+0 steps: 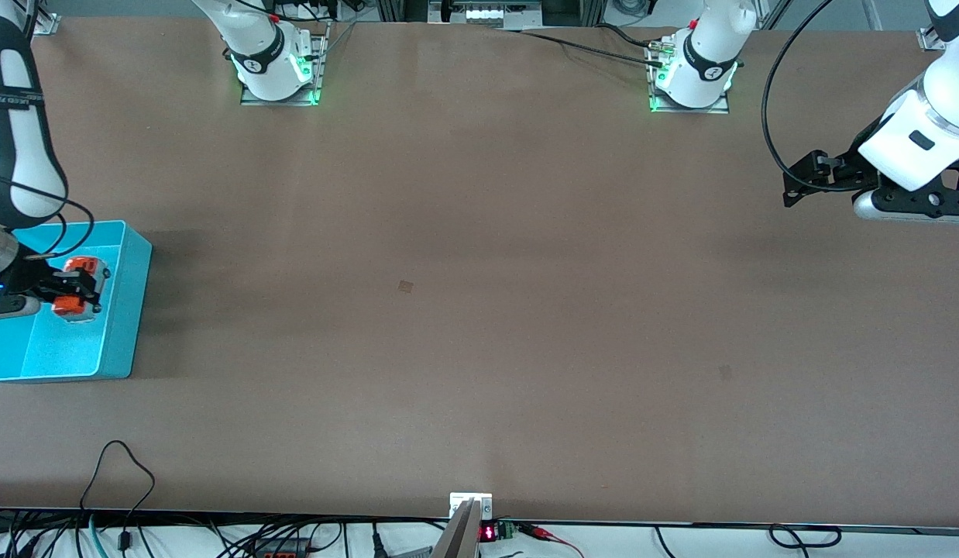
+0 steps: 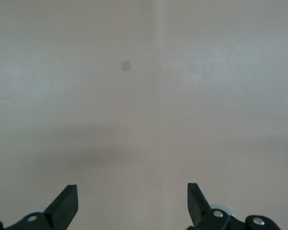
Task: Wind up bus and store in blue box
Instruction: 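Lift the bus into the cyan box and open the right gripper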
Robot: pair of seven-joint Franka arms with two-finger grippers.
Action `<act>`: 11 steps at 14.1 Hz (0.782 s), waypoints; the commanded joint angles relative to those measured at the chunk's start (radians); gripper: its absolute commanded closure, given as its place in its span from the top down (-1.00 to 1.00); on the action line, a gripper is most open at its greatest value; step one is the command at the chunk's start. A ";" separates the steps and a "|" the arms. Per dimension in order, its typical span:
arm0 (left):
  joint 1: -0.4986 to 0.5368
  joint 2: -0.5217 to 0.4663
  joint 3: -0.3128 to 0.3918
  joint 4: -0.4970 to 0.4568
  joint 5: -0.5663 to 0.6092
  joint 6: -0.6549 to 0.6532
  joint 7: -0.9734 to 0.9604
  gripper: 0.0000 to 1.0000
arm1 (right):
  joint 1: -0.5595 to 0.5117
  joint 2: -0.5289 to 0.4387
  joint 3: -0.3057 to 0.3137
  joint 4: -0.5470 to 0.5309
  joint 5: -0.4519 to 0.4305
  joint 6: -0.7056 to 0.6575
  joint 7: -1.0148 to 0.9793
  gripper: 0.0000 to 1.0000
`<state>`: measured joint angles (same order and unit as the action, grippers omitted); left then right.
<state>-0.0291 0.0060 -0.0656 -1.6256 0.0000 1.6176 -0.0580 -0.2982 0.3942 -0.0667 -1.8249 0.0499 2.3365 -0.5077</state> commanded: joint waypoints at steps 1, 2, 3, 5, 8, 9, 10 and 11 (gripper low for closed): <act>0.002 -0.008 -0.002 -0.002 0.020 0.007 -0.010 1.00 | -0.005 0.061 -0.025 0.081 -0.002 -0.026 0.006 -1.00; 0.002 -0.009 -0.002 -0.005 0.020 0.004 -0.010 1.00 | -0.009 0.083 -0.030 0.097 -0.007 -0.026 -0.003 -1.00; 0.005 -0.011 0.000 -0.008 0.018 0.004 -0.010 1.00 | -0.021 0.107 -0.030 0.107 -0.007 -0.025 -0.015 -1.00; 0.005 -0.011 -0.003 -0.005 0.018 0.002 -0.010 1.00 | -0.044 0.161 -0.031 0.107 -0.007 -0.017 -0.032 -1.00; 0.006 -0.017 -0.005 -0.008 0.020 -0.005 -0.011 1.00 | -0.073 0.215 -0.030 0.105 -0.007 -0.014 -0.051 -1.00; 0.006 -0.017 -0.007 -0.008 0.020 -0.004 -0.011 1.00 | -0.079 0.228 -0.030 0.105 -0.004 -0.012 -0.063 -1.00; 0.006 -0.017 -0.007 -0.008 0.020 -0.004 -0.011 1.00 | -0.087 0.238 -0.030 0.105 -0.004 -0.009 -0.074 -1.00; 0.006 -0.017 -0.007 -0.008 0.018 -0.005 -0.011 1.00 | -0.096 0.245 -0.030 0.105 -0.001 -0.002 -0.093 -1.00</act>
<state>-0.0276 0.0060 -0.0650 -1.6259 0.0000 1.6164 -0.0580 -0.3698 0.6241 -0.1063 -1.7473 0.0489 2.3391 -0.5619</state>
